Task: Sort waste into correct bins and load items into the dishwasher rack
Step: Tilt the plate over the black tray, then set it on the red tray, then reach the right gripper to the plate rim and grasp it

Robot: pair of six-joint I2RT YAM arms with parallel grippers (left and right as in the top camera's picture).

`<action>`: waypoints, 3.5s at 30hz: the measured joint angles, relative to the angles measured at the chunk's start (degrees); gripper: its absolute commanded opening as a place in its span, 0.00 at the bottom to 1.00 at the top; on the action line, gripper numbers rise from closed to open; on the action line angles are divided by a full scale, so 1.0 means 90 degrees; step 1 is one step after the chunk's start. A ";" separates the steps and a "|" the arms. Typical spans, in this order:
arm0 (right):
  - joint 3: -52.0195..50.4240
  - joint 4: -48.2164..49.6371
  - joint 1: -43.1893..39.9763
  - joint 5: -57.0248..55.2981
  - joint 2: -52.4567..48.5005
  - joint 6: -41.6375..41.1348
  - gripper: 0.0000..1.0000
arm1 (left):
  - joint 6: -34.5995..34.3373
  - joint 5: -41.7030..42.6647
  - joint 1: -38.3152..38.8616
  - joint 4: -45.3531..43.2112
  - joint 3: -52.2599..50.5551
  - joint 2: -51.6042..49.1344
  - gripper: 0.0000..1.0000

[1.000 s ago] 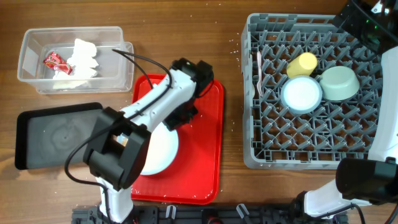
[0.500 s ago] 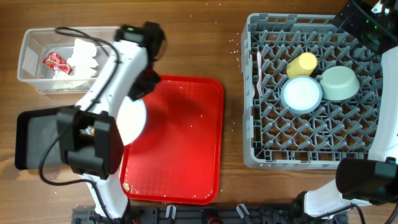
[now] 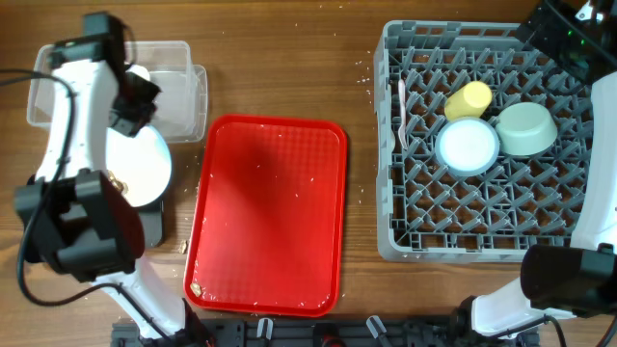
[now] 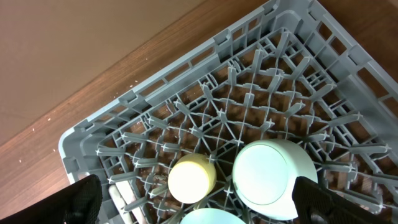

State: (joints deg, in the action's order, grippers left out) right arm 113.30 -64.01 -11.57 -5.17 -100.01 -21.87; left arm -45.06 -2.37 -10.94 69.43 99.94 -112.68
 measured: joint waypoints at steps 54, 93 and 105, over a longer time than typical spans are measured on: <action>0.0000 0.0000 0.0000 0.0000 0.0000 0.0000 1.00 | 0.5612 0.7198 -0.5134 0.2999 -0.0136 0.0345 0.04; -0.0092 -0.0469 0.1770 0.2295 -0.0005 0.0301 0.99 | -0.0034 0.0865 0.4138 0.0716 -0.0153 -0.1073 0.97; -0.0097 -0.0916 0.4036 0.2312 -0.0988 0.1382 0.58 | -0.0442 0.0010 0.1083 0.0947 0.0114 0.1659 1.00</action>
State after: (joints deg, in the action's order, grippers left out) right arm 112.42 -72.25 24.75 15.64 -108.90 -9.43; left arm -49.04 -2.28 -1.19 77.95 100.97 -97.76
